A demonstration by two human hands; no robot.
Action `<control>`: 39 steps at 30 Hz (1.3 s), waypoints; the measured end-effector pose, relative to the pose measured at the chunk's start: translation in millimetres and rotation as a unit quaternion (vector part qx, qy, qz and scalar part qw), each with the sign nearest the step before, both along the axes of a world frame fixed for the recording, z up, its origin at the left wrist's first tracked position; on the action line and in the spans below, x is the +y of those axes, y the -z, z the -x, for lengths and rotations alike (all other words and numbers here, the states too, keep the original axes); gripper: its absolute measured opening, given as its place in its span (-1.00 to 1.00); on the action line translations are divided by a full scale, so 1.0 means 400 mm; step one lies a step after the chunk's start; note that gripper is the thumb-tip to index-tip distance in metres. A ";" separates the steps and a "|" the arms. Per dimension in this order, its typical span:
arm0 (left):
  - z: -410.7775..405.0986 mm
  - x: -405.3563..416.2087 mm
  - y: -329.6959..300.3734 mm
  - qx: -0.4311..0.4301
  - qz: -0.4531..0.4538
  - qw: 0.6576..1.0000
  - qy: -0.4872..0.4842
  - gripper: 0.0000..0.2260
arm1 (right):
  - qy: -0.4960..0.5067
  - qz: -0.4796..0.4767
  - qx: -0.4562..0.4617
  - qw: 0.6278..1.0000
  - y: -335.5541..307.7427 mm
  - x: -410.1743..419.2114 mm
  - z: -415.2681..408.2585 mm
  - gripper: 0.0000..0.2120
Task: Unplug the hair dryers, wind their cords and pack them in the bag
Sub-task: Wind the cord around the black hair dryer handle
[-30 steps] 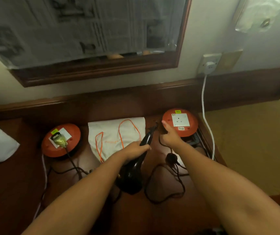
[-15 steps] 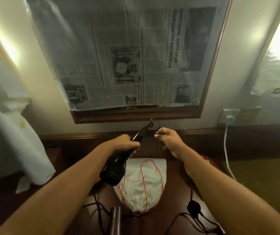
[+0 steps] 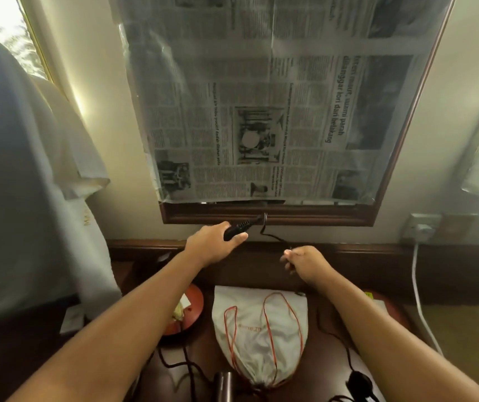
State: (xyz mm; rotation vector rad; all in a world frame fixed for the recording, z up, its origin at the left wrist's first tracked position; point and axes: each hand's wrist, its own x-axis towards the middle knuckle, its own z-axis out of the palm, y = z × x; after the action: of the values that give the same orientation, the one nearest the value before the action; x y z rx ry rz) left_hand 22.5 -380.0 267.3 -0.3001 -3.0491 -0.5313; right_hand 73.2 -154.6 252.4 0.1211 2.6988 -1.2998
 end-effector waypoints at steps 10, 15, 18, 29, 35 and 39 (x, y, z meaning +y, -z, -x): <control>0.006 -0.018 -0.008 0.065 0.107 0.990 0.062 -0.57 | -0.051 -0.155 0.007 0.987 0.006 -0.066 -0.025 -0.69; 0.026 -0.008 0.007 0.042 0.109 0.989 0.091 -0.51 | -0.036 -0.034 0.043 0.998 0.003 -0.096 -0.065 -0.63; 0.028 -0.003 0.013 0.040 0.093 0.991 0.092 -0.47 | 0.004 0.041 0.082 0.996 -0.004 -0.093 -0.085 -0.60; -0.003 0.073 -0.026 0.096 0.112 0.986 0.075 -0.44 | 0.043 0.171 0.210 0.962 0.008 -0.029 -0.105 -0.79; -0.040 0.110 -0.056 0.140 0.094 0.982 0.082 -0.50 | -0.010 0.306 0.045 0.951 0.011 0.024 -0.097 -0.74; -0.047 0.106 -0.079 0.122 0.065 0.986 0.097 -0.53 | -0.045 0.311 -0.043 0.948 0.013 0.052 -0.081 -0.69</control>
State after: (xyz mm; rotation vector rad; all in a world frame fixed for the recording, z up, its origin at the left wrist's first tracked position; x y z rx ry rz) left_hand 41.5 -337.7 298.9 -0.6232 -2.8344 -0.2756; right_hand 105.5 -133.6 247.2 -0.0158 2.0696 -1.9787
